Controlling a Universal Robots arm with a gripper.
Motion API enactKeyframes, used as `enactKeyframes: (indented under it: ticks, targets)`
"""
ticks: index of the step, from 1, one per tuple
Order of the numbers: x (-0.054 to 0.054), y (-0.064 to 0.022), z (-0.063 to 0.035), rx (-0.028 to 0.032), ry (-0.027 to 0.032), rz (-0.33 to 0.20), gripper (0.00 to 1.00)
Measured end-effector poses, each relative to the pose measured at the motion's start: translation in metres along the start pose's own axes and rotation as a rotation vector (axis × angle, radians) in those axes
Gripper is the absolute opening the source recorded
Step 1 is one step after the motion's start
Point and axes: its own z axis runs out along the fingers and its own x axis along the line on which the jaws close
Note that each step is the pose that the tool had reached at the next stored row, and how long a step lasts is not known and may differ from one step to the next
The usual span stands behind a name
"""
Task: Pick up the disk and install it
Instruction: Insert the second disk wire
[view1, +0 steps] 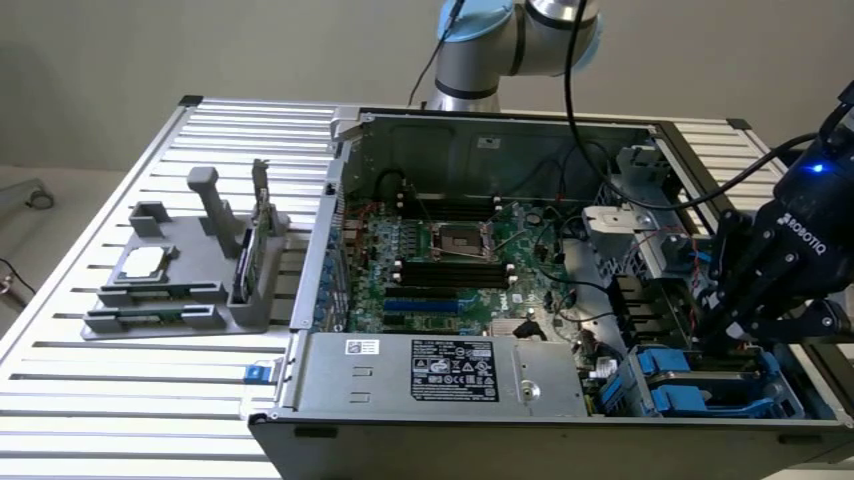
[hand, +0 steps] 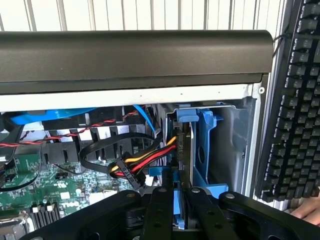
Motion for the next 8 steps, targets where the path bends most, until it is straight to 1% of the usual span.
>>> enactKeyframes:
  ticks: [5, 8]
  targets:
    - [-0.0005, 0.0010, -0.0010, 0.0075, -0.0008, -0.001, 0.16]
    - [-0.0020, 0.0018, -0.0008, 0.0091, -0.0007, -0.001, 0.16]
